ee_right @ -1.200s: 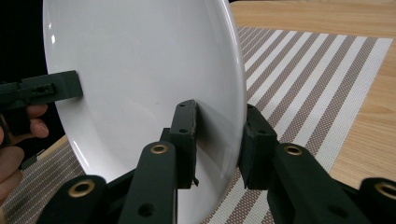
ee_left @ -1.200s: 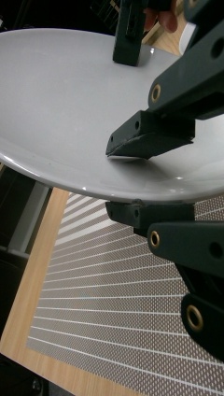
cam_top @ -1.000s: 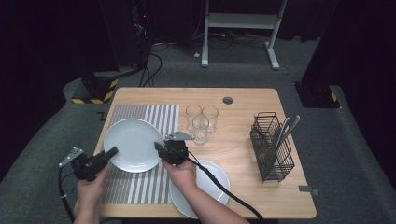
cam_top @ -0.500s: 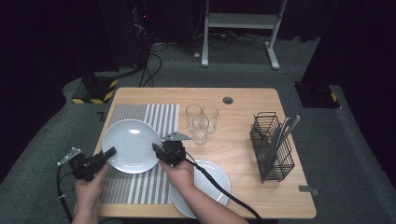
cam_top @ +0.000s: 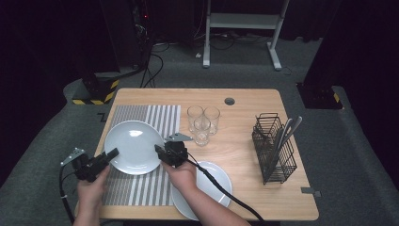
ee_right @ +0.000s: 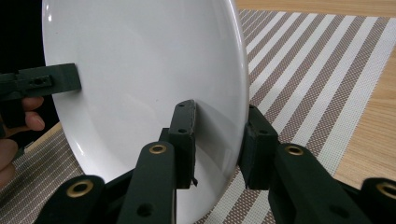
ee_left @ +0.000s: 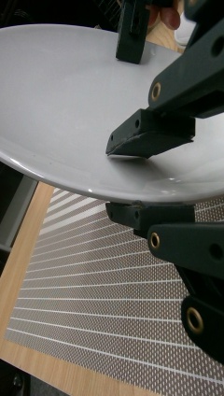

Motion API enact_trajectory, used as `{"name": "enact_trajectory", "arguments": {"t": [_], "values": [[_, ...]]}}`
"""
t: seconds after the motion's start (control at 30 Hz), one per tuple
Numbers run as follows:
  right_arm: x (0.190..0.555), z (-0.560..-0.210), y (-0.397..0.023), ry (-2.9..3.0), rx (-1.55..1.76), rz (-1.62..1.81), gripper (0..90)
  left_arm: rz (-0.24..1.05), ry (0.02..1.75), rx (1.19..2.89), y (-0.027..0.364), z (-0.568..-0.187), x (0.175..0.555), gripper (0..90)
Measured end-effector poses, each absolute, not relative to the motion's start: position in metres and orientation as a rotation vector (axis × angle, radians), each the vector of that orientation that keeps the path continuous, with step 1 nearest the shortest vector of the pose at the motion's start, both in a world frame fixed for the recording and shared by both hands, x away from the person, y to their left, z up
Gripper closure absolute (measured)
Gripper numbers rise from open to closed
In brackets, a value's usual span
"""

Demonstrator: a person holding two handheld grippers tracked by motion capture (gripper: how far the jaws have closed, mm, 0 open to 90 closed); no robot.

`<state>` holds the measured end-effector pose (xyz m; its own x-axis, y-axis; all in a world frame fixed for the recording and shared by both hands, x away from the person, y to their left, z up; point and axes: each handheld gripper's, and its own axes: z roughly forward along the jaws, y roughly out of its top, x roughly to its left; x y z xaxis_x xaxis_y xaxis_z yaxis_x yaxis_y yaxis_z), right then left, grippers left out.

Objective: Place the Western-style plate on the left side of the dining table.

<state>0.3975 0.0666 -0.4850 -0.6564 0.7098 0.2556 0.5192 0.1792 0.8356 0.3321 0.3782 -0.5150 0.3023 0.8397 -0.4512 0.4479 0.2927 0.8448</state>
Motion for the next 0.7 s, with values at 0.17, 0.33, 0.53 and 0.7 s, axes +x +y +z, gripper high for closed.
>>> {"name": "enact_trajectory", "arguments": {"t": [0.17, 0.33, 0.53, 0.7], "values": [[0.3980, -0.4862, 0.0670, 2.261, 1.199, 1.469, 69.9, 0.396, 1.332, 1.338, 0.3785, -0.5166, 0.3334, 65.9], [0.3989, -0.4878, 0.0673, 2.263, 1.202, 1.461, 69.8, 0.387, 1.339, 1.339, 0.3782, -0.5185, 0.3354, 65.7], [0.4000, -0.4887, 0.0675, 2.262, 1.204, 1.455, 69.9, 0.382, 1.342, 1.343, 0.3782, -0.5197, 0.3374, 65.5], [0.4012, -0.4904, 0.0678, 2.265, 1.206, 1.447, 69.7, 0.379, 1.347, 1.348, 0.3782, -0.5212, 0.3389, 65.4]]}}
